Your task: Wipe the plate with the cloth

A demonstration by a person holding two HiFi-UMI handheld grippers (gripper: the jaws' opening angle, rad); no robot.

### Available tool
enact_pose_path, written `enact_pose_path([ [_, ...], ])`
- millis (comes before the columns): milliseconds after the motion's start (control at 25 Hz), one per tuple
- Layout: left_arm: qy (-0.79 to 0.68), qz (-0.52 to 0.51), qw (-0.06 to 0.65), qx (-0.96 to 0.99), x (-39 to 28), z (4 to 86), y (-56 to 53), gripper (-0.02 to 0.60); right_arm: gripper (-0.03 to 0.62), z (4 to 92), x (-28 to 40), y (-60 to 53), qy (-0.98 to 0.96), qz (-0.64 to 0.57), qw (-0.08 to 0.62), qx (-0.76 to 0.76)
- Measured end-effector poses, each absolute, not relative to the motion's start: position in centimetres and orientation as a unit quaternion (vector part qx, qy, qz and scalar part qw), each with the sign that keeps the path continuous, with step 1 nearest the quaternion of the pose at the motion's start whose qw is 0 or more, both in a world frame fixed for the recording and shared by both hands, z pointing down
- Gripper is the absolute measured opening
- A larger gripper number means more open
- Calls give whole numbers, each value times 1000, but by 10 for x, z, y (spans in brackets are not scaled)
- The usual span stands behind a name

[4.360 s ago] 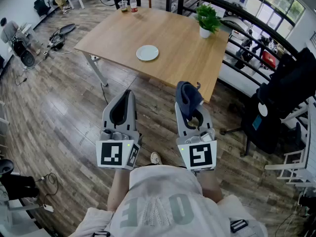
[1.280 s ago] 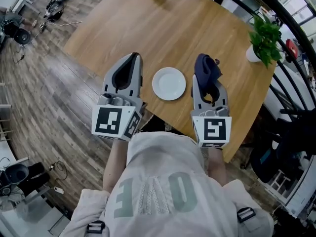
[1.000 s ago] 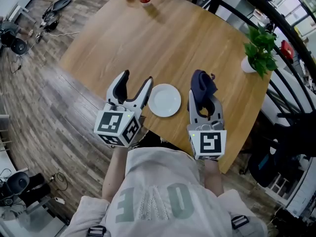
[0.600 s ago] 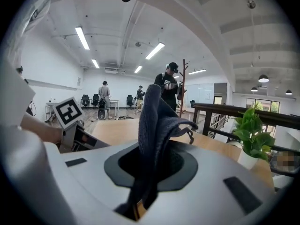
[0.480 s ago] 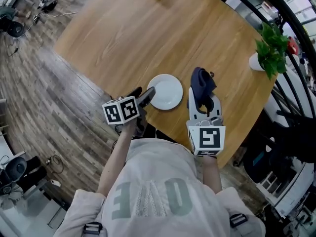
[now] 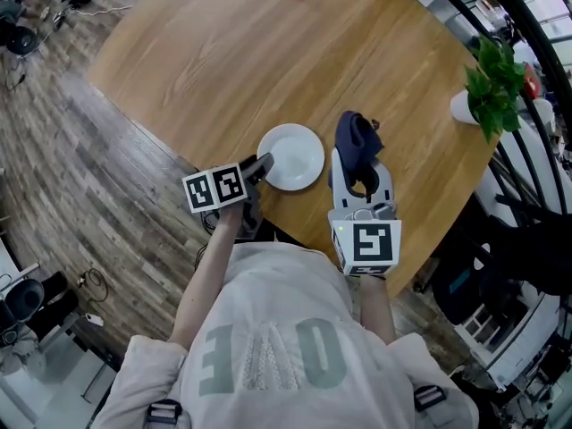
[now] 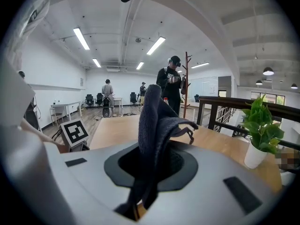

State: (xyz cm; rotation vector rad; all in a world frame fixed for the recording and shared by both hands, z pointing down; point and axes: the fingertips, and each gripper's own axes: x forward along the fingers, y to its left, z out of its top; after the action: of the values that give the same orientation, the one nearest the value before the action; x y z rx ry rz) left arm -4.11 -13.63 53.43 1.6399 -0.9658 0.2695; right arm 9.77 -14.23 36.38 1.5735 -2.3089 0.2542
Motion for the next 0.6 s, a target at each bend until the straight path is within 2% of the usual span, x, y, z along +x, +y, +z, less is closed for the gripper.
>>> enact_pose_path([
  [160, -430, 153, 565, 687, -50, 543, -134, 53, 57, 365, 99, -141, -809, 96, 170, 555],
  [280, -435, 153, 563, 686, -49, 544, -136, 52, 57, 373, 104, -140, -805, 84, 199, 553],
  [600, -437, 152, 560, 687, -45, 545, -138, 51, 57, 455, 108, -138, -781, 28, 428, 454],
])
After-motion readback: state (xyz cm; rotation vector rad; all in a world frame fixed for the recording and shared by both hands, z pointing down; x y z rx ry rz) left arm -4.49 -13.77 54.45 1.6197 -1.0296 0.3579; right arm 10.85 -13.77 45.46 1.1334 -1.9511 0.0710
